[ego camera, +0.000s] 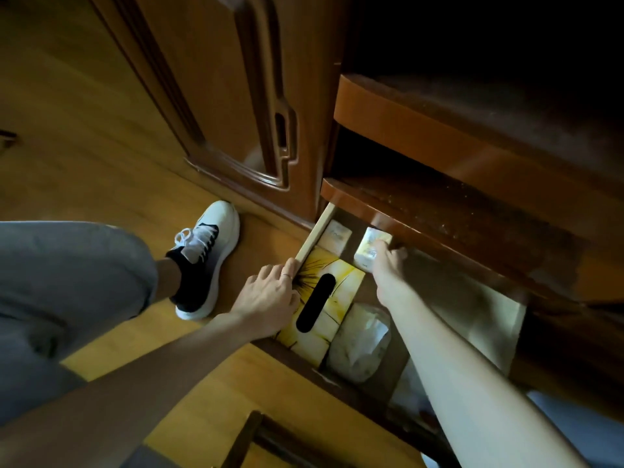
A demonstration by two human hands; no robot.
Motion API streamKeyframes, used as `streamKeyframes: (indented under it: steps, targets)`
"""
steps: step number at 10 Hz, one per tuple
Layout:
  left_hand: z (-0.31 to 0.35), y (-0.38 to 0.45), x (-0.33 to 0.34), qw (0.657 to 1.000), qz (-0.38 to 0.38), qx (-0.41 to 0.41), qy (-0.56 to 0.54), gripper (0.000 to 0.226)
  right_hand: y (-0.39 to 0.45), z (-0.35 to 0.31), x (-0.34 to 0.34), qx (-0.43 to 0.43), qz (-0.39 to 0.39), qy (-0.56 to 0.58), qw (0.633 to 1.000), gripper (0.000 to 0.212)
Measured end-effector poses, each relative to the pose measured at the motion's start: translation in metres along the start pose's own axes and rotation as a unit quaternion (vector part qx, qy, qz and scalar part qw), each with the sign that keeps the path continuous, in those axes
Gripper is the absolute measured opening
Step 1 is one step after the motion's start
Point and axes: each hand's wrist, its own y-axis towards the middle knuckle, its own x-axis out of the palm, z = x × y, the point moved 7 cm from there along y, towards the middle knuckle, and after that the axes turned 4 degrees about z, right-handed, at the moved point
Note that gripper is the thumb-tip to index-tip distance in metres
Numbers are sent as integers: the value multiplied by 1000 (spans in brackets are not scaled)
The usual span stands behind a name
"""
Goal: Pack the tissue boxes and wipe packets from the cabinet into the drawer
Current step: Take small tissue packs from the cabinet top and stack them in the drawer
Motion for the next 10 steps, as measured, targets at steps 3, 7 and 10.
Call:
streamKeyframes:
  steps: [3,7,10]
  targets:
    - [1,14,-14,996,49,46,57,49,-7,-10,21,-83,-50,-87,992,57]
    - [1,12,-14,996,53,50,53,51,21,-3,13,-20,-107,-37,993,66]
    - [8,14,-19,995,74,61,42,43,12,-18,14,-90,-41,-180,979,64]
